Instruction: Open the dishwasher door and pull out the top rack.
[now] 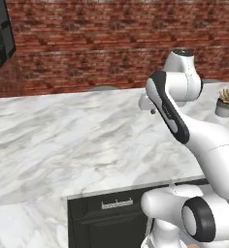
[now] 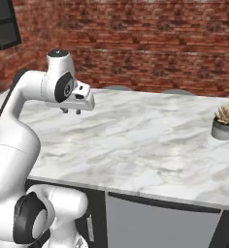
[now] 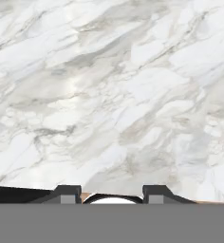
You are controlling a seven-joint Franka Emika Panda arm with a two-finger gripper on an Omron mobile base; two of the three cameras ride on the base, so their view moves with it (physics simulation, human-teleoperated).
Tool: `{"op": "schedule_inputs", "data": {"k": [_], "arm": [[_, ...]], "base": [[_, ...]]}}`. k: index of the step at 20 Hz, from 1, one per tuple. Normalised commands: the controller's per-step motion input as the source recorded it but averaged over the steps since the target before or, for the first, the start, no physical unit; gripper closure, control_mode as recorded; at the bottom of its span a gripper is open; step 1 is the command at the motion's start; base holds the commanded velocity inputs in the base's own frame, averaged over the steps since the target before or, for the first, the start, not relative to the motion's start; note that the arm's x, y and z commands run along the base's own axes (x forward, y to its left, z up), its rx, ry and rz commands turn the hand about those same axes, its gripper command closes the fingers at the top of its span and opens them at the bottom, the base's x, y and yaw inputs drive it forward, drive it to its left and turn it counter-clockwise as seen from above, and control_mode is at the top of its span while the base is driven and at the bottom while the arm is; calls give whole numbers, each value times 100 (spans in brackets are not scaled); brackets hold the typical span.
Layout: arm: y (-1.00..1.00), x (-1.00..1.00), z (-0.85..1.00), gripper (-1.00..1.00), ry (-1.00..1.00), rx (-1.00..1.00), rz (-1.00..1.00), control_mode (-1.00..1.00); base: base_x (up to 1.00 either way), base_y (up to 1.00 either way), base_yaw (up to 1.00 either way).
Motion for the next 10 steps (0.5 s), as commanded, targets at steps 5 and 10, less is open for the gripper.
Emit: {"op": "schedule_inputs", "data": {"k": [5, 10], "arm": [[0, 0, 0, -100, 0, 0, 0, 100], [0, 0, 0, -100, 0, 0, 0, 100]], "base": [[-5, -3, -7], [-14, -11, -41]]}}
